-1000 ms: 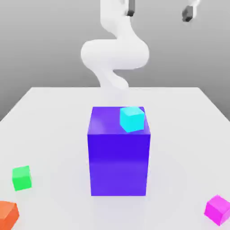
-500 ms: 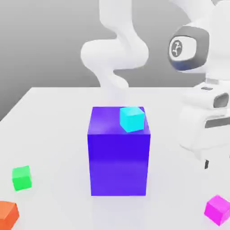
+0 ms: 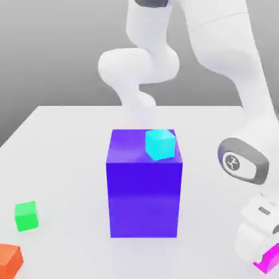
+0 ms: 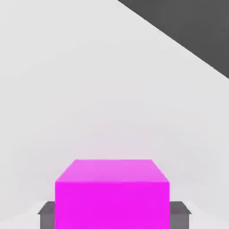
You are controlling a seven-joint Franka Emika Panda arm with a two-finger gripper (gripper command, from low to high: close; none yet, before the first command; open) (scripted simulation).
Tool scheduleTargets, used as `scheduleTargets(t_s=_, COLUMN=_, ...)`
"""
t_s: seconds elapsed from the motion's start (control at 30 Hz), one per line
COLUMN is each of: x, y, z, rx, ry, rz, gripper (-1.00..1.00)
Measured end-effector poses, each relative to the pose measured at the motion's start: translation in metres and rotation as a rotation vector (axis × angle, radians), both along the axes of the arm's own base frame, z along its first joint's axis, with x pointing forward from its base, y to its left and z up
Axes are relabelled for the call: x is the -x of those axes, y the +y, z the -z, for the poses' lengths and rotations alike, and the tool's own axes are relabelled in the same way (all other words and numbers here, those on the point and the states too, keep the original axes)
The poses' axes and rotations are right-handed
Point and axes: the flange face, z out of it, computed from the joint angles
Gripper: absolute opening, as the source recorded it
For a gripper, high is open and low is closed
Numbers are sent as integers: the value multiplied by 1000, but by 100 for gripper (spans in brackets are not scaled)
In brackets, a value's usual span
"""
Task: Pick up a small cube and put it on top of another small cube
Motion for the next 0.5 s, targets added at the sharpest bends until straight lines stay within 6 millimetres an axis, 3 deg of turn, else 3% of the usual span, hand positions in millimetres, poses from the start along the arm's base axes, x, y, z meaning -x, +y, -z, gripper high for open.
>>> scheduleTargets(t_s=0.07, x=0, y=0, z=3, rx=0, ry=1, rz=0, gripper=-100)
scheduleTargets(t_s=0.2, x=0, y=-1, z=-45, rx=1, ry=1, rz=0, gripper=-100)
scheduleTargets(t_s=0.23, x=-6, y=-17, z=-51, rx=8, ry=1, rz=18, gripper=-100)
scheduleTargets(t_s=0.37, x=-34, y=-116, z=-60, rx=38, ry=4, rz=132, gripper=-100)
scheduleTargets(t_s=0.5, x=-41, y=-216, z=-68, rx=56, ry=9, rz=249, gripper=-100)
